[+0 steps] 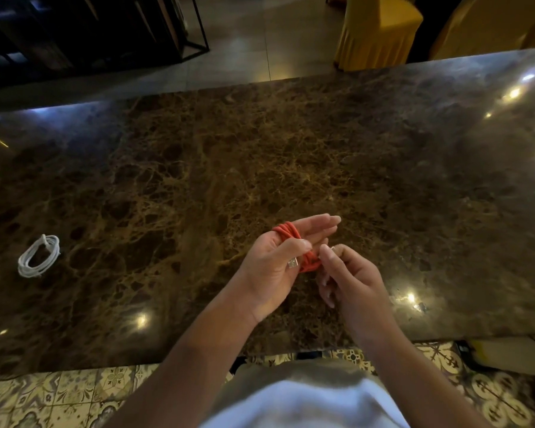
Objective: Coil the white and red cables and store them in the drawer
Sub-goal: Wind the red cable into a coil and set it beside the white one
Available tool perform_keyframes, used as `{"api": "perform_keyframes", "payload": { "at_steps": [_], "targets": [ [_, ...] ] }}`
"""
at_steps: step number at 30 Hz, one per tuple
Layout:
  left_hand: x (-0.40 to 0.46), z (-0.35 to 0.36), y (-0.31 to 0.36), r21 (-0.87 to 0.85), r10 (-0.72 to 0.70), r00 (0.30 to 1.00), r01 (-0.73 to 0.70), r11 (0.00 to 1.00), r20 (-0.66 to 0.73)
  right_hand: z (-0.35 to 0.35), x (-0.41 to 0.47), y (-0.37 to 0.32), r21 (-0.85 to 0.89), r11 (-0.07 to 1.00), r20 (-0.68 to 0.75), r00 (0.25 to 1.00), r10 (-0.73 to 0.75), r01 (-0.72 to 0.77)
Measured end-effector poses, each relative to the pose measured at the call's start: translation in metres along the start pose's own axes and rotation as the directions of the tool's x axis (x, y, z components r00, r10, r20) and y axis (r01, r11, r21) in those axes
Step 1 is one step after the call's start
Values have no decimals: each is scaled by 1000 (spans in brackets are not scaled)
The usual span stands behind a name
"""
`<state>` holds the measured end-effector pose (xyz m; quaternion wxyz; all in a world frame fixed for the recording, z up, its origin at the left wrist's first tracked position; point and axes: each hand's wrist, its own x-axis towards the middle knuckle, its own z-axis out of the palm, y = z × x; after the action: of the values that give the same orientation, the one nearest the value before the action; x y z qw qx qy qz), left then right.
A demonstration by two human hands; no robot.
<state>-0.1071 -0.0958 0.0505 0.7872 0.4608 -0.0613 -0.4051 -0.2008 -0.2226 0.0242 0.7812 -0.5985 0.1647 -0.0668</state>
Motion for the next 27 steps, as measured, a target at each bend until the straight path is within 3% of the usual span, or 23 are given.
{"api": "perform_keyframes", "payload": {
  "at_steps": [2, 5, 11, 16, 21, 24, 27],
  "targets": [
    [0, 3, -3, 48, 58, 998, -56, 997, -29, 2, 1, 1, -10, 1000, -34, 999, -5, 5],
    [-2, 1, -6, 83, 88, 994, -83, 993, -59, 4, 6, -1, -183, 979, -11, 995, -98, 94],
    [1, -9, -1, 39, 118, 989, -115, 993, -85, -2, 10, -2, -298, 943, 243, 967, -73, 146],
    [8, -16, 4, 48, 129, 984, -124, 991, -120, 8, 11, 3, -541, 790, 367, 926, -87, 289],
    [15, -28, 21, -117, 46, 990, -62, 991, -133, 19, 11, -5, -724, 505, 433, 880, -198, 470],
    [18, -27, 23, -200, 30, 990, -56, 978, -135, 18, 11, -9, -734, 456, 445, 863, -238, 504],
    [19, -22, 16, -51, 124, 980, -134, 990, -155, 16, 13, -18, -707, 478, 459, 852, -252, 522]
  ]
}}
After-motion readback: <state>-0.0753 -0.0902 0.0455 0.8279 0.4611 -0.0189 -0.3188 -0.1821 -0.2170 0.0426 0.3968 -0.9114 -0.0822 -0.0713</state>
